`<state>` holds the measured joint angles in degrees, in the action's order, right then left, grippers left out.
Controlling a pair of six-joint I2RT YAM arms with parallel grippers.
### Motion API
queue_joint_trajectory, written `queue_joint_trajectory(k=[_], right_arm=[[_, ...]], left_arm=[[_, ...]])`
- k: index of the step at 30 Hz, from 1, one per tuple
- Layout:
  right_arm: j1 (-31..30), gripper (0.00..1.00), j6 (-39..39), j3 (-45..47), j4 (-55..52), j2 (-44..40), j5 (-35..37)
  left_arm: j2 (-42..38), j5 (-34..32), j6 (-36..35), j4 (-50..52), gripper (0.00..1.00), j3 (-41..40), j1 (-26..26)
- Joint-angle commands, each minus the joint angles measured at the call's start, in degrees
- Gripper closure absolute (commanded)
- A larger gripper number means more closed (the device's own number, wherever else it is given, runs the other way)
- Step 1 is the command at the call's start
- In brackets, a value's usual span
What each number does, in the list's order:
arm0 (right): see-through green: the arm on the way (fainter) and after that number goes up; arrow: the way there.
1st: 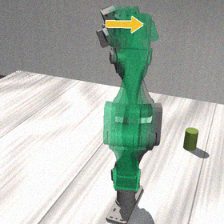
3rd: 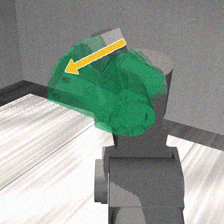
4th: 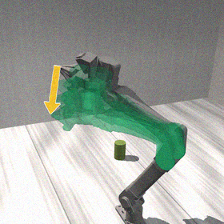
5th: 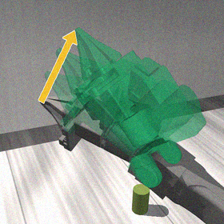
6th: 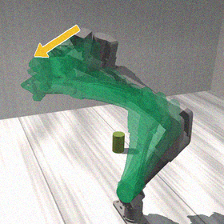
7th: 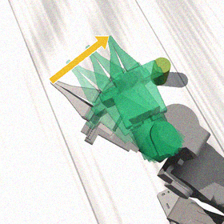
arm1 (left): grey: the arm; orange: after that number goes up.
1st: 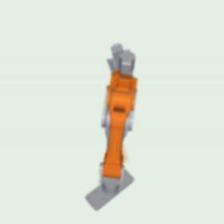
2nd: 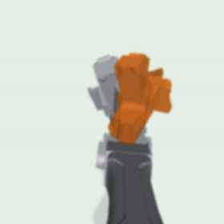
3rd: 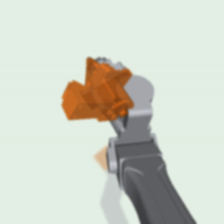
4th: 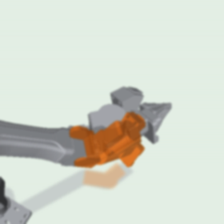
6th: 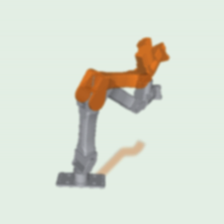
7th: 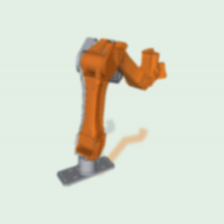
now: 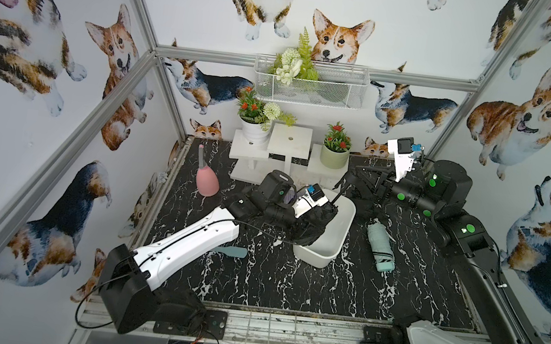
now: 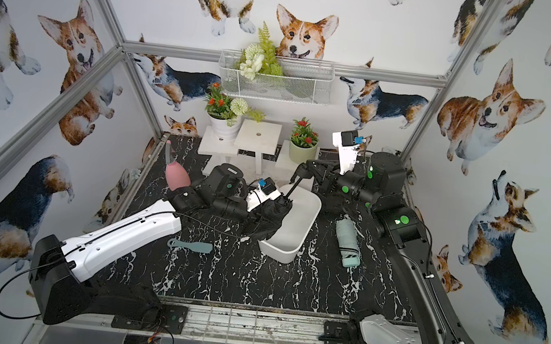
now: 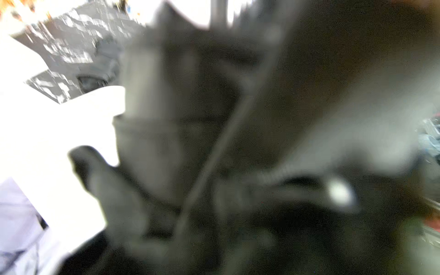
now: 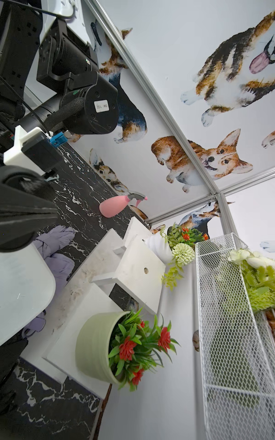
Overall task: Put the umbrella into the storage box
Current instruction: Adjust the umbrella.
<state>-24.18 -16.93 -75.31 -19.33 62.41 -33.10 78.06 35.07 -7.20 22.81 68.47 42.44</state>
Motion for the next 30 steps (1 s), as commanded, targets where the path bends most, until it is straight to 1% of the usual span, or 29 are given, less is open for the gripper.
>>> queue_joint_trajectory(k=[1,7,8,9,10,13,14,16,18,19,20,21,24,27,30], right_arm=[[-1.4,0.91,1.2,2.7,-3.3,-0.9,-4.5],[-2.4,0.91,1.5,7.2,-3.6,-1.8,-3.2],[-2.4,0.9,1.7,7.8,-3.2,-2.2,-2.8],[-2.4,0.85,2.0,8.1,-3.1,-2.6,-1.9],[-2.4,0.77,2.1,8.1,-3.1,-3.1,-0.3],[-2.4,0.39,4.2,7.7,-3.2,-6.0,6.2],[-2.4,0.3,5.4,7.7,-3.1,-7.0,8.8],[-2.4,0.24,9.0,8.2,-3.2,-8.6,12.7],[-2.4,0.21,12.8,9.4,-2.5,-9.6,14.9],[-2.4,0.2,14.9,10.1,-2.3,-9.9,16.0],[-2.4,0.2,18.6,11.0,-2.0,-10.3,16.2],[-2.4,0.2,20.7,12.1,-1.2,-10.8,16.6],[-2.4,0.22,30.7,19.1,6.0,-13.9,16.7],[-2.4,0.24,38.4,26.7,16.4,-16.7,14.4],[-2.4,0.26,46.5,34.6,29.0,-18.4,12.6]], left_arm=[[0.3,2.3,-0.1,-6.5,1.0,2.4,0.2],[1.1,3.6,2.3,-8.2,1.0,3.9,0.4],[1.1,4.3,2.7,-8.8,1.0,3.8,0.4],[1.2,4.8,3.2,-9.3,1.0,3.9,0.4],[1.3,4.8,3.5,-9.4,1.0,4.0,0.4],[2.8,2.8,4.7,-7.2,1.0,5.3,0.4],[3.4,0.8,6.2,-6.6,1.0,5.8,0.3],[4.8,-2.6,9.7,-5.2,1.0,7.3,0.1],[6.1,-5.4,13.5,-3.9,1.0,9.1,0.0],[6.7,-7.0,16.1,-3.0,1.0,10.2,0.0],[7.2,-8.0,17.7,-1.9,1.0,11.3,-0.1],[7.5,-8.5,18.7,-1.0,1.0,12.1,-0.1],[8.2,-8.9,21.4,3.5,1.0,15.8,-0.5],[9.0,-5.9,25.1,8.3,1.0,19.9,-2.5],[8.8,0.5,29.3,9.9,1.0,21.9,-5.5]])
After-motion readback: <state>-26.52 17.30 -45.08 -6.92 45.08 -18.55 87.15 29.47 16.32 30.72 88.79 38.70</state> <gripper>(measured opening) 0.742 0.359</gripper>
